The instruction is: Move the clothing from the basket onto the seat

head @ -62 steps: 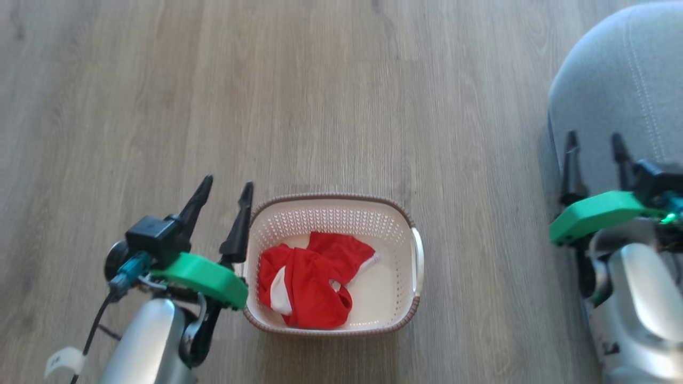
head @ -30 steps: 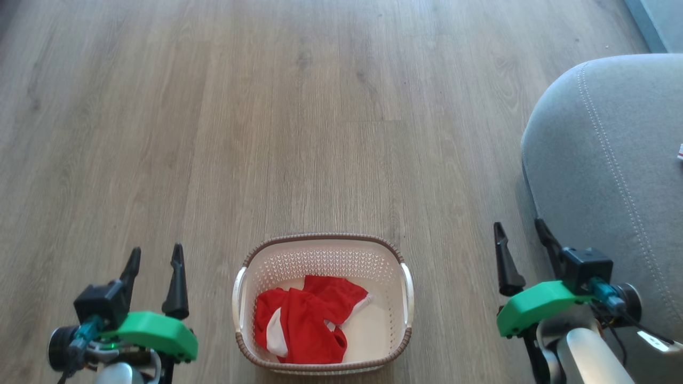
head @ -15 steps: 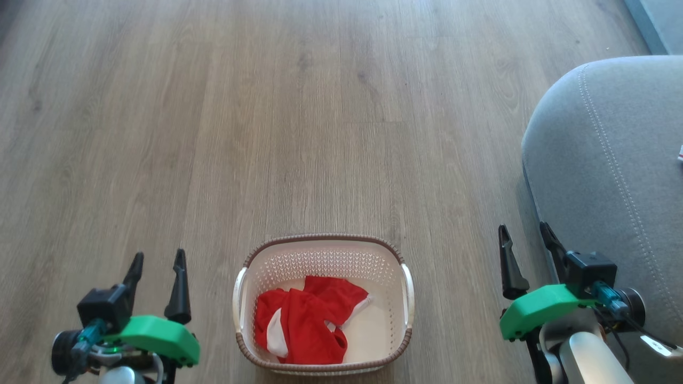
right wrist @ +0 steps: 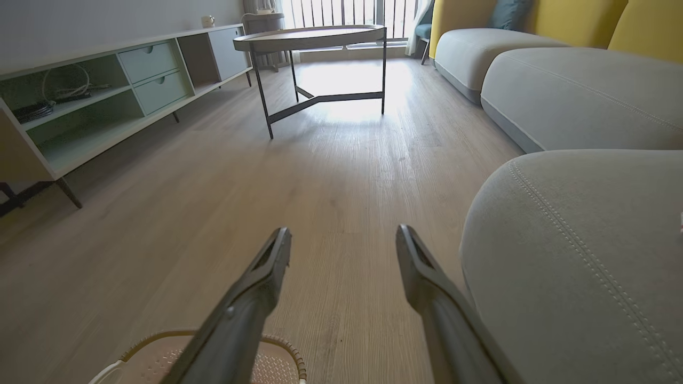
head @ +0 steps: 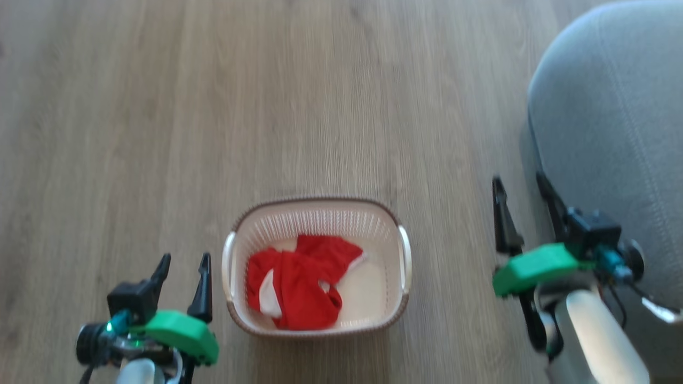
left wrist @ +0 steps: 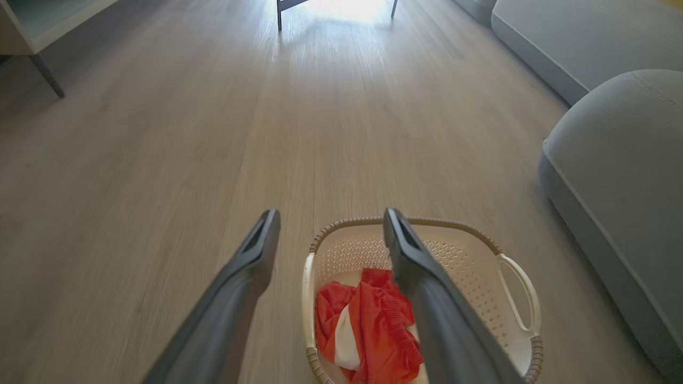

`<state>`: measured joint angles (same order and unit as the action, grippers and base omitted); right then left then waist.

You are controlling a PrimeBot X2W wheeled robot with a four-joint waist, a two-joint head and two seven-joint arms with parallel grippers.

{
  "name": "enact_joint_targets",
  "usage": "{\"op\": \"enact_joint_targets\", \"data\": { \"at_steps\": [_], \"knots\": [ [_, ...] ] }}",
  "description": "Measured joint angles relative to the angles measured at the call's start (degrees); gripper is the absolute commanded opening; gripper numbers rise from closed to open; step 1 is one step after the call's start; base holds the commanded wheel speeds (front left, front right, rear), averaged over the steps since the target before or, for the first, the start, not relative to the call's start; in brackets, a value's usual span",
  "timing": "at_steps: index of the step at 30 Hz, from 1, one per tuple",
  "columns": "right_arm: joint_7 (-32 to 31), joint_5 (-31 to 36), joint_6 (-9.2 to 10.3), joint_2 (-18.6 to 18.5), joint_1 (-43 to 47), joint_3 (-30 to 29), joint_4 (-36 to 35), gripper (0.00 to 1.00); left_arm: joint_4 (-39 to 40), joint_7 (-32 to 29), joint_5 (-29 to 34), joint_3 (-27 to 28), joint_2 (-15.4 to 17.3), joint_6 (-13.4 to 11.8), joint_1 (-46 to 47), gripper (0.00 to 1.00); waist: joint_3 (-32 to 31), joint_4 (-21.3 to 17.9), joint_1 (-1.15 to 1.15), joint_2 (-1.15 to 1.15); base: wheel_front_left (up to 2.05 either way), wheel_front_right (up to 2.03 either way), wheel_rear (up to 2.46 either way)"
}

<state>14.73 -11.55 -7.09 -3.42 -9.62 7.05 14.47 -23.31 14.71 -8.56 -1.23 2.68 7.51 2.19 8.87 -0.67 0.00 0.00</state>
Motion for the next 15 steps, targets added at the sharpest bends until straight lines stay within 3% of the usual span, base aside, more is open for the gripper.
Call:
{"op": "enact_joint_targets", "data": {
  "at_steps": [15],
  "knots": [
    [0.00,0.40,0.00,0.02,-13.07,3.93,-4.49,1.00,-9.34,0.00,0.41,-7.45,0.52,0.03,14.72,1.00,18.45,-3.91,0.02,0.00,0.00,0.00,0.00]
  ]
}}
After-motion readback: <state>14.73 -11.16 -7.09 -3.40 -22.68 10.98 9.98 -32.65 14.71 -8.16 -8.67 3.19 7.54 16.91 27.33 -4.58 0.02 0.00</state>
